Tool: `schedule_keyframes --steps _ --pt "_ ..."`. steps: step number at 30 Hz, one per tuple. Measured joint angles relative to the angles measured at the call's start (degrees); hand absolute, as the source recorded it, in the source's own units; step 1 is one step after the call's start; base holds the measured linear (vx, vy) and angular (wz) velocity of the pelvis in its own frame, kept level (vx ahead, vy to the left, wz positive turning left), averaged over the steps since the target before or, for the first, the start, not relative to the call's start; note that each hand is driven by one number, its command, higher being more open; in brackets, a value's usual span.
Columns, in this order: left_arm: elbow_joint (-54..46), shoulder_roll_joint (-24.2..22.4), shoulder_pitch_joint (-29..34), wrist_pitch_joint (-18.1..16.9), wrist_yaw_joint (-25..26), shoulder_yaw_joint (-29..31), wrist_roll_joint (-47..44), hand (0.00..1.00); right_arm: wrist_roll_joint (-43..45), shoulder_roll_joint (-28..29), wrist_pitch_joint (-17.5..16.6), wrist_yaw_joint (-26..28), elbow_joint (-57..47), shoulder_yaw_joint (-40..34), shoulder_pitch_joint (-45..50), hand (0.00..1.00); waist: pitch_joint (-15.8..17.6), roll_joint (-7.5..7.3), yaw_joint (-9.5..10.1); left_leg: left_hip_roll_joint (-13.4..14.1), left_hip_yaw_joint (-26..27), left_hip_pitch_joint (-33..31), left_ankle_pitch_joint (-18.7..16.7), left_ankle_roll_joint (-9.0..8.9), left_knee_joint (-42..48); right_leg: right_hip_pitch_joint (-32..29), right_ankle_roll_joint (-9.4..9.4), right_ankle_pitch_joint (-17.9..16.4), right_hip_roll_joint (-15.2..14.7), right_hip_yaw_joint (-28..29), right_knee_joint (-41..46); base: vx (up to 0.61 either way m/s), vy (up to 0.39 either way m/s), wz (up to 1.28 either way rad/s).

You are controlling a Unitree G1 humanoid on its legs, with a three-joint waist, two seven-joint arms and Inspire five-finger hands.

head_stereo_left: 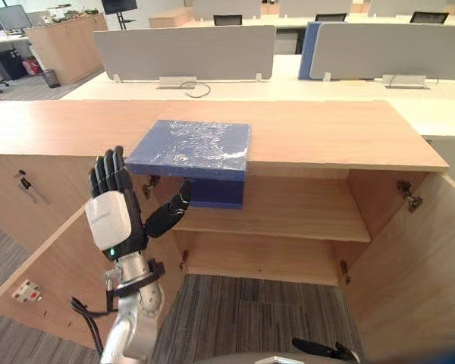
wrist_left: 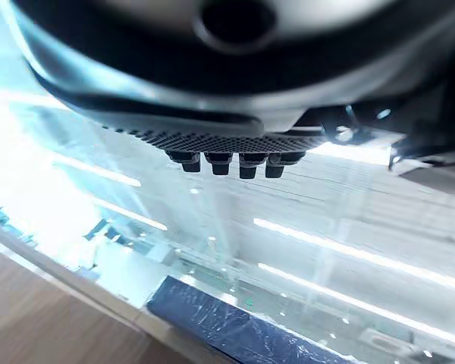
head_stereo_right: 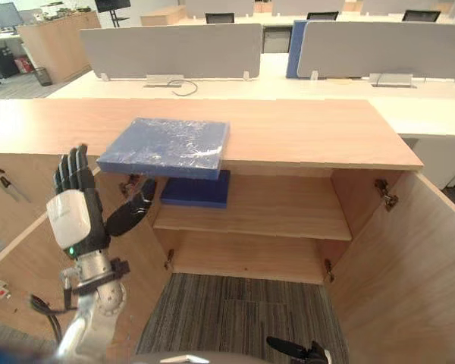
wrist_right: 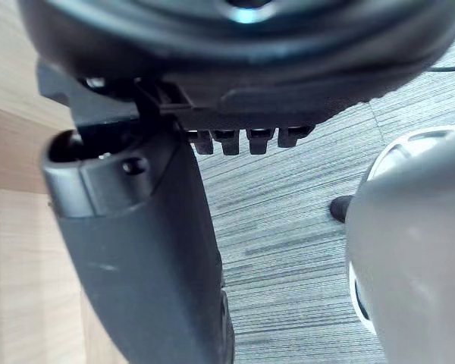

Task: Walk over to the cabinet, pick up the folder, carry it to the office cabinet, place the folder inside the office cabinet, then close the office cabinet door

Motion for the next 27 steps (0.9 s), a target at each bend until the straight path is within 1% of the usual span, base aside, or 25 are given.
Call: schedule_keyframes --steps 2,3,5,7,8,10,12,16,17,21,25,27 --pt "1.76 2.61 -1.9 0.0 -1.9 0.15 2.42 1.0 -0.19 -0.34 -0.03 0.43 0.26 0.03 0.0 1.0 -0.04 0.09 -0.1 0.05 -0.01 0.09 -0.02 0.11 -0.01 0.04 -0.01 0.0 0.13 0.18 -0.14 0.02 -0.02 -0.06" --pt "3.96 5.61 -3.51 -0.11 -3.18 0.17 4.2 1.0 -0.69 -0.54 -0.05 0.81 0.92 0.07 -0.34 1.0 -0.04 0.09 -0.13 0.04 -0.01 0.15 -0.1 0.35 0.01 0.02 -0.05 0.03 0.19 0.43 -0.29 0.02 -0.017 -0.08" --pt "6.26 8.8 -5.13 -0.23 -4.51 0.15 5.61 1.0 -1.49 -0.5 -0.06 1.25 0.95 0.11 -0.51 1.0 0.14 -0.17 -0.18 0.02 -0.01 0.18 -0.29 0.66 0.13 -0.05 -0.14 0.09 0.25 0.7 -0.4 0.01 -0.008 -0.08" --pt "10.68 14.03 -7.31 -0.63 -6.46 0.07 7.78 1.0 -2.21 -0.46 -0.11 1.93 0.93 0.49 -0.72 1.0 0.56 -0.88 -0.2 -0.14 0.04 0.27 -0.83 1.53 0.71 -0.1 -0.39 0.33 0.28 1.31 -0.77 0.01 0.004 -0.09" --pt "11.98 15.27 -7.78 -0.74 -7.03 -0.05 8.22 1.0 -2.21 -0.48 -0.13 2.09 0.93 0.49 -0.72 1.0 0.6 -0.97 -0.21 -0.18 0.09 0.23 -0.94 1.71 0.84 -0.09 -0.51 0.47 0.32 1.51 -1.0 0.01 0.01 -0.12" --pt "16.13 19.56 -8.73 -0.86 -8.86 -0.96 9.66 1.0 -2.21 -0.58 -0.16 2.38 0.84 0.48 -0.76 1.0 0.73 -0.99 -0.51 -0.47 0.16 0.13 -1.38 2.42 1.3 -0.2 -0.59 0.88 0.29 2.37 -1.66 0.01 0.015 -0.15" --pt "18.28 21.91 -9.48 -1.81 -10.43 -1.69 10.56 1.0 -2.29 -0.74 -0.19 2.49 0.79 0.48 -0.77 1.0 0.88 -0.84 -0.49 -0.65 0.16 0.13 -1.76 3.03 1.79 -0.26 -0.74 1.0 0.23 3.14 -1.84 0.01 0.016 -0.14" --pt "19.51 24.81 -11.07 -3.28 -11.92 -3.84 12.12 1.0 -3.45 -1.21 -0.31 3.16 0.69 0.49 -1.08 1.0 1.31 -0.19 -0.5 -0.79 -0.07 0.19 -1.83 3.13 2.15 -0.3 -0.78 1.09 0.18 3.89 -1.95 0.0 0.004 -0.08" --pt "20.34 25.3 -12.05 -4.03 -12.12 -4.68 12.17 1.0 -4.39 -1.44 -0.34 3.38 0.68 0.49 -1.26 1.0 1.51 0.15 -0.49 -0.8 -0.12 0.17 -1.84 3.14 2.33 -0.3 -0.81 1.15 0.19 4.07 -1.95 -0.01 -0.003 -0.06" --pt "22.9 27.41 -15.92 -4.7 -12.98 -7.76 13.34 1.0 -4.44 -2.43 -0.45 3.66 0.7 0.61 -1.27 1.0 1.8 0.82 -0.5 -0.79 -0.38 0.17 -1.86 3.18 2.81 -0.16 -0.77 1.27 0.2 4.35 -1.95 -0.01 -0.002 -0.02" --pt "23.93 29.53 -18.68 -5.08 -13.26 -10.24 14.4 1.0 -4.44 -3.05 -0.61 3.66 0.78 0.6 -1.01 1.0 1.86 0.93 -0.59 -0.82 -0.58 0.15 -1.87 3.18 2.77 -0.22 -0.86 1.6 0.19 4.47 -2.02 -0.01 0.005 0.0" --pt "24.35 30.24 -19.53 -5.16 -13.29 -10.76 14.48 1.0 -4.44 -3.14 -0.65 3.66 0.81 0.6 -1.05 1.0 1.91 1.0 -0.96 -0.89 -0.8 0.05 -1.87 3.2 2.74 -0.28 -0.77 2.08 0.19 4.62 -2.4 -0.04 0.026 -0.03"
